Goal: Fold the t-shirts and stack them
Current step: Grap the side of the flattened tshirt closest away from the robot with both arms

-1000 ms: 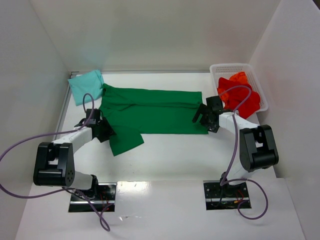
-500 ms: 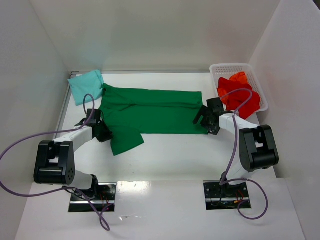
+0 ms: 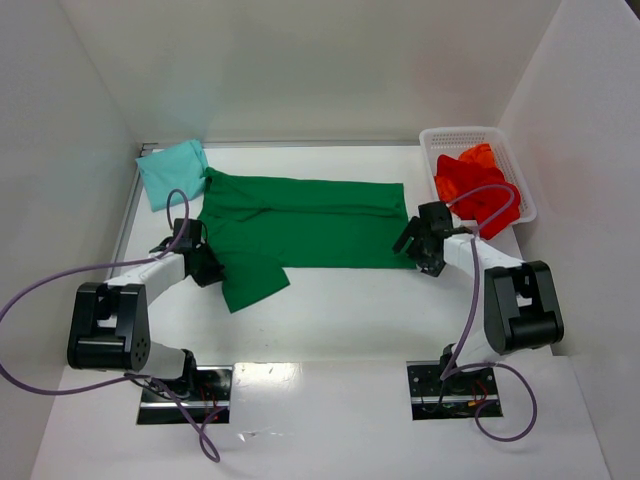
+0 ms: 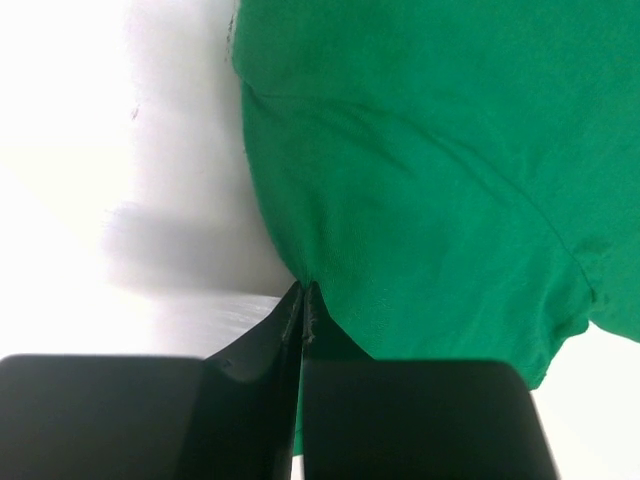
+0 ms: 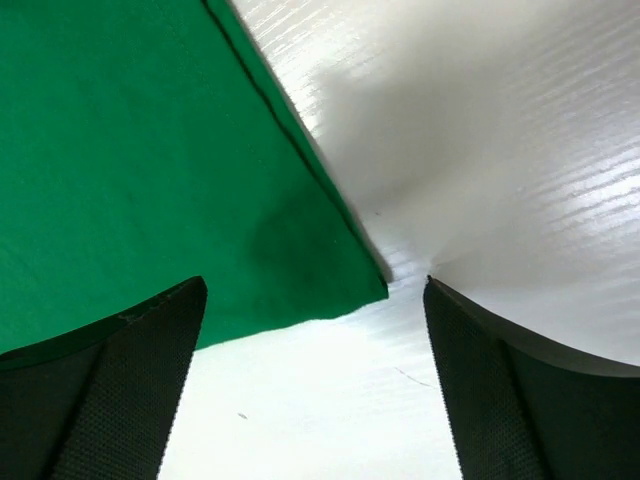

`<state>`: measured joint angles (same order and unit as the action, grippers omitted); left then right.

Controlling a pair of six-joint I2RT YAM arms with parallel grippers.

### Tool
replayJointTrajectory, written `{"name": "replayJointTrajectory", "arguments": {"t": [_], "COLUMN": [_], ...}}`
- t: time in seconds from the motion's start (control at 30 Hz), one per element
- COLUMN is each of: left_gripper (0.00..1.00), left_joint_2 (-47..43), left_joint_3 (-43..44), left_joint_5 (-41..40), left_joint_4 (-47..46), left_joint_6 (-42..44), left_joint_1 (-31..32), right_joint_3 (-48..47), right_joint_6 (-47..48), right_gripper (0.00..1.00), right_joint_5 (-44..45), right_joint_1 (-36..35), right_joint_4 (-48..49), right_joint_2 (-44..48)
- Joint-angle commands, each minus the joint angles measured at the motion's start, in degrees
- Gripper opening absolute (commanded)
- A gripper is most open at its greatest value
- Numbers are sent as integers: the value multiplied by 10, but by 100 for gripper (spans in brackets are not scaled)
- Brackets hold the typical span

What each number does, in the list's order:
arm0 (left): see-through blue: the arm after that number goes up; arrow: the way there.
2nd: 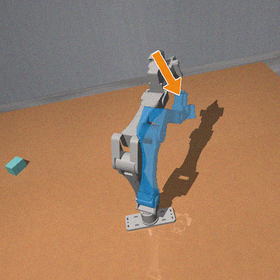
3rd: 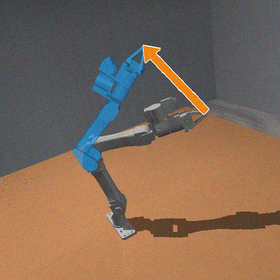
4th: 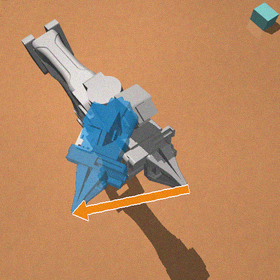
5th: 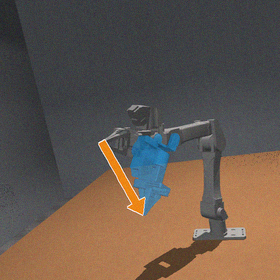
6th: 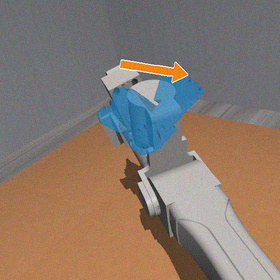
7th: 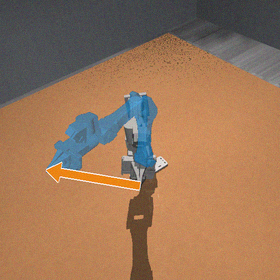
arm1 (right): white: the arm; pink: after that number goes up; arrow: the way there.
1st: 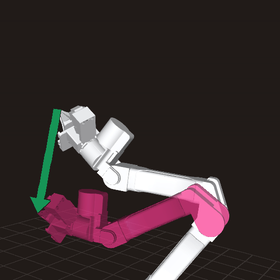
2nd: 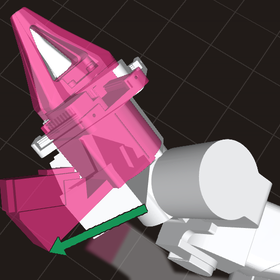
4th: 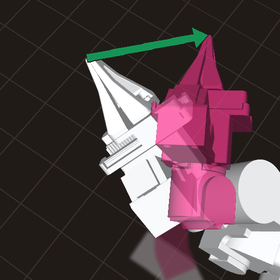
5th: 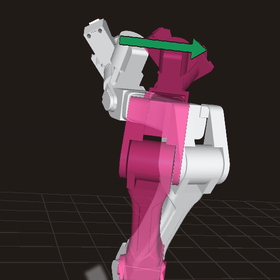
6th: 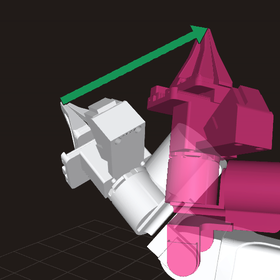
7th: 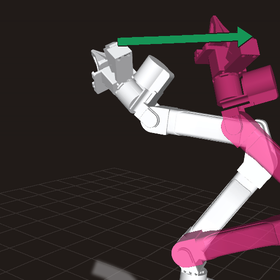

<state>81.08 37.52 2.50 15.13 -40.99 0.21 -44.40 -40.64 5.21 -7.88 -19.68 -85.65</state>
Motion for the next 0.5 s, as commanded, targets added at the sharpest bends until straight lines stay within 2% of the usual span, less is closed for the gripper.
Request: {"name": "replayJointTrajectory", "arguments": {"t": [0.0,0.1,0.2,0.3,0.47], "left_gripper": [0,0,0,0,0], "left_joint_2": [-22,-34,-39,-44,-51], "left_joint_3": [8,13,19,19,29], "left_joint_5": [0,0,-11,-12,-12], "left_joint_4": [17,23,29,29,34], "left_joint_6": [-8,-8,-8,-8,-8], "left_joint_1": [3,3,3,3,3], "right_joint_3": [15,27,33,33,33], "right_joint_6": [-8,-14,-15,-15,-15], "right_gripper": [82,69,60,56,40], "right_joint_5": [22,8,2,8,25], "right_joint_1": [8,8,8,8,8], "right_joint_4": [-13,7,16,20,26], "right_joint_2": [30,24,13,7,7]}}
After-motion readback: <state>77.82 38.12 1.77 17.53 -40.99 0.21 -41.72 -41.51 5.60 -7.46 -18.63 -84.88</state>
